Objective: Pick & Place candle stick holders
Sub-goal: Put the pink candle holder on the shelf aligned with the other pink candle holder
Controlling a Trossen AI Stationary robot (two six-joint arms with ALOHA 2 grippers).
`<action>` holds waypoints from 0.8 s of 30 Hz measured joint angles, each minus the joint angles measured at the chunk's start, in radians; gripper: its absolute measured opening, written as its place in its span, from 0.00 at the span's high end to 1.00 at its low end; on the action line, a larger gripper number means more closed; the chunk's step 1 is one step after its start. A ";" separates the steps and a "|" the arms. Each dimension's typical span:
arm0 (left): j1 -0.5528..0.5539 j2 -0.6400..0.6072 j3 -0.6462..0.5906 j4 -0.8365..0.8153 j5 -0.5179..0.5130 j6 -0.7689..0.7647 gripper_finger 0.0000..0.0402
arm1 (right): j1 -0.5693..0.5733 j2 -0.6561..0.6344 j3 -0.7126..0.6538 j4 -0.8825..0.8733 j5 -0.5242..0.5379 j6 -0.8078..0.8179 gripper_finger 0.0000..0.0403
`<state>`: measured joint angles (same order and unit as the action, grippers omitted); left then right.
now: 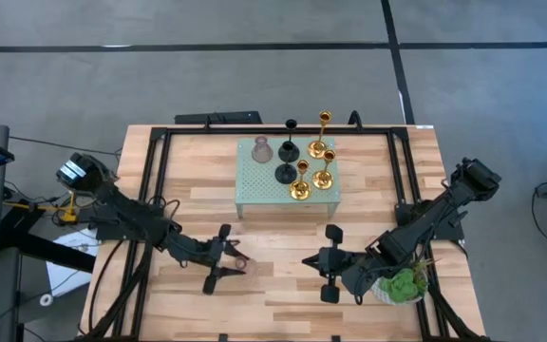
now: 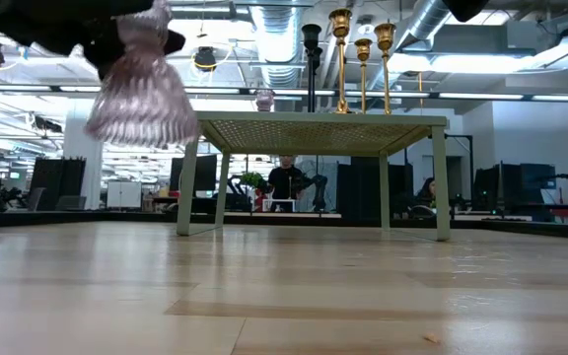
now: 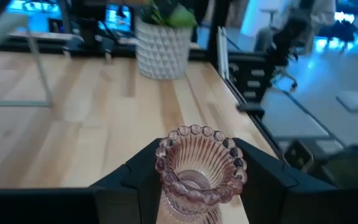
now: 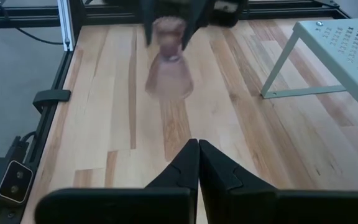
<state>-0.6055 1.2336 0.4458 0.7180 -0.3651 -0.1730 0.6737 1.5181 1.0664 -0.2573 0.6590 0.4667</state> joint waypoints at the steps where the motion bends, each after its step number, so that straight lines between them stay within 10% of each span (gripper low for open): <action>1: 0.013 -0.026 0.000 -0.017 0.000 -0.008 0.58 | 0.000 0.000 0.000 0.000 0.000 -0.002 1.00; 13: 0.242 -0.300 0.060 -0.237 -0.002 0.043 0.59 | -0.002 0.000 0.000 -0.003 -0.001 -0.003 1.00; 24: 0.451 -0.211 0.393 -0.588 0.007 0.088 0.59 | -0.002 0.000 0.000 -0.001 -0.003 -0.005 1.00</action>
<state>-0.1549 1.0229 0.8386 0.1303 -0.3582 -0.0848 0.6720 1.5177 1.0668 -0.2581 0.6563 0.4618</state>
